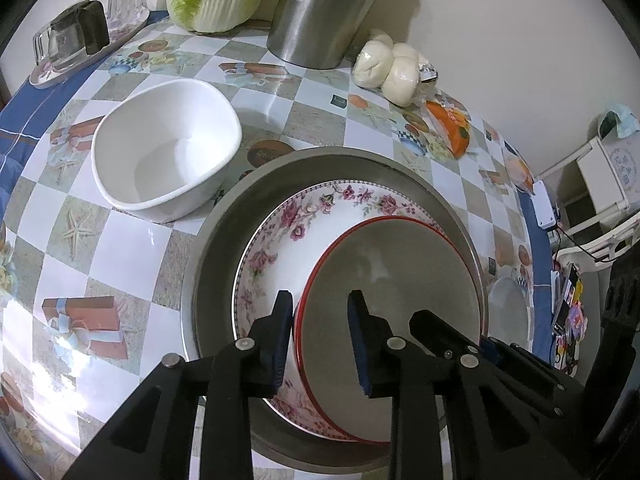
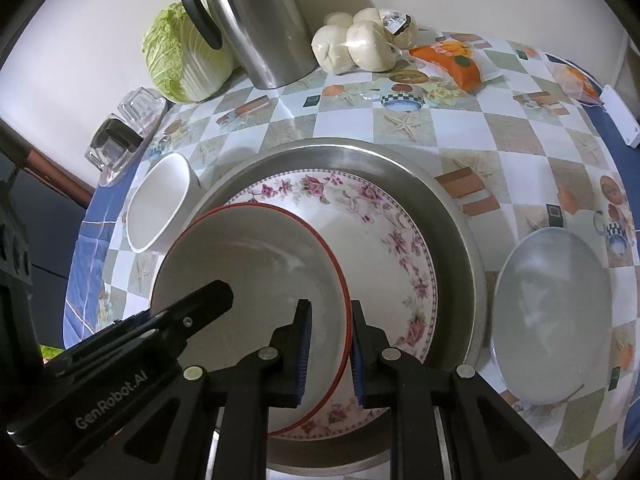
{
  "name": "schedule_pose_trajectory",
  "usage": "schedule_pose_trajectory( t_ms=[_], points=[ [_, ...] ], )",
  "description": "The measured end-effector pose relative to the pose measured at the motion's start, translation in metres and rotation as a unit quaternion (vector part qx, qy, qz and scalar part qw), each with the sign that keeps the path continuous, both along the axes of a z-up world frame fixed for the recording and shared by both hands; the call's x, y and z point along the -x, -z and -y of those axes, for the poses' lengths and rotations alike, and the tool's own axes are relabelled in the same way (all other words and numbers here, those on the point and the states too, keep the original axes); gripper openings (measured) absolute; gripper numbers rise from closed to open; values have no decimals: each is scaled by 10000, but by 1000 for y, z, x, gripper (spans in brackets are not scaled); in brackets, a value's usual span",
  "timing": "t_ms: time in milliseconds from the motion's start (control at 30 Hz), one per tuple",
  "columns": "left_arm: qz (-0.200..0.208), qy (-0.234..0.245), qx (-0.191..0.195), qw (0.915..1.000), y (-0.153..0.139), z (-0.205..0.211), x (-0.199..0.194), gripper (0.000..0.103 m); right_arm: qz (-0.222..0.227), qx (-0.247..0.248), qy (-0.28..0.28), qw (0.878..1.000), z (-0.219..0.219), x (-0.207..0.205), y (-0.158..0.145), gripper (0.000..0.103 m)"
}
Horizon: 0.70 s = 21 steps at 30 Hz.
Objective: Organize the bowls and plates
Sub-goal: 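Lower the red-rimmed bowl onto the pink-floral plate with both grippers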
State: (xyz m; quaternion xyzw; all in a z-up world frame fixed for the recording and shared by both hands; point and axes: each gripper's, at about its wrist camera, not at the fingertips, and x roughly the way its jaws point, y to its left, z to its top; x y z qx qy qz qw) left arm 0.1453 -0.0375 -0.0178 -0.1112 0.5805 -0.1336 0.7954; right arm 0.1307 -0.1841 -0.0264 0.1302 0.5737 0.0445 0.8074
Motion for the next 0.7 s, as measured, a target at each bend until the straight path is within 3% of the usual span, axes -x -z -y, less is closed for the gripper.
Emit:
schedule_pose_trajectory(
  t_ms=[700],
  points=[
    [-62, -82, 170, 9998, 5, 0, -4, 33, 5, -116, 15, 9999, 3, -2, 1, 21]
  ],
)
